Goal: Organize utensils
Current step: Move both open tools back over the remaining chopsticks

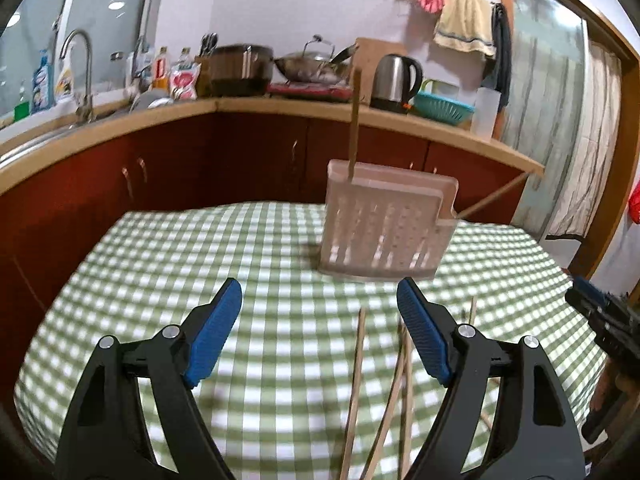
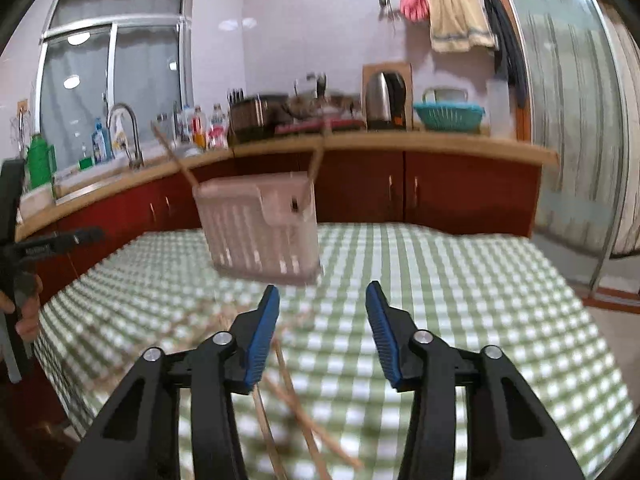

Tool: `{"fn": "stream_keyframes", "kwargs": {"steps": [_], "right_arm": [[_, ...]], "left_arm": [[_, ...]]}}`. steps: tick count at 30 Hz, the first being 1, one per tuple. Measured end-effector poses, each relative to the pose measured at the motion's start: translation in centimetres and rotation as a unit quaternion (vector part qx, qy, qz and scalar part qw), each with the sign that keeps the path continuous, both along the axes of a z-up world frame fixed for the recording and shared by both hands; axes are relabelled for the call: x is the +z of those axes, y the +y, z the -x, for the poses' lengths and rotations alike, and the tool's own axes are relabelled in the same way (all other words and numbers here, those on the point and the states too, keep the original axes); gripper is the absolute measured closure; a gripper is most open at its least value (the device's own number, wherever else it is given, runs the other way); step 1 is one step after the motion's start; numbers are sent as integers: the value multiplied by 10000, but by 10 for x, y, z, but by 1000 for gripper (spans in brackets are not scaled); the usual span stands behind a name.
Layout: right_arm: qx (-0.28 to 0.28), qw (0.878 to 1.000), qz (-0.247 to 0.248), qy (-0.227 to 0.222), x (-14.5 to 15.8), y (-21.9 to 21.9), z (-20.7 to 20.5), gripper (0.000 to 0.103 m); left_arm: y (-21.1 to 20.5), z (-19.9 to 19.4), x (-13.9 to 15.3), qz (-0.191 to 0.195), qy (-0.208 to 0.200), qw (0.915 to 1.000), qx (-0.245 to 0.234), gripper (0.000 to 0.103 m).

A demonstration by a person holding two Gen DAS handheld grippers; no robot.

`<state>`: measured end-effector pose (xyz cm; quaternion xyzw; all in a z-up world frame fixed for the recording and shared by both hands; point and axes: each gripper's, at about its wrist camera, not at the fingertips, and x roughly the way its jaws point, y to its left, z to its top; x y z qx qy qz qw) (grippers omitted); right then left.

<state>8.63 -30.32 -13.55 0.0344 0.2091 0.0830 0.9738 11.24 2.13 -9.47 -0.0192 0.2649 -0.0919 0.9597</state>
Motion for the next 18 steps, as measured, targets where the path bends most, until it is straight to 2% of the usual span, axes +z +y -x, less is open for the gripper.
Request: {"fn": "stream_keyframes", "kwargs": {"steps": [8, 18], "right_arm": [[7, 9975, -16, 702, -59, -7, 10, 74], [-8, 9957, 8, 931, -77, -13, 21, 75]], "left_arm": [[3, 18, -44, -85, 475, 9988, 94, 31], [2, 28, -59, -115, 665, 9977, 88, 31]]}}
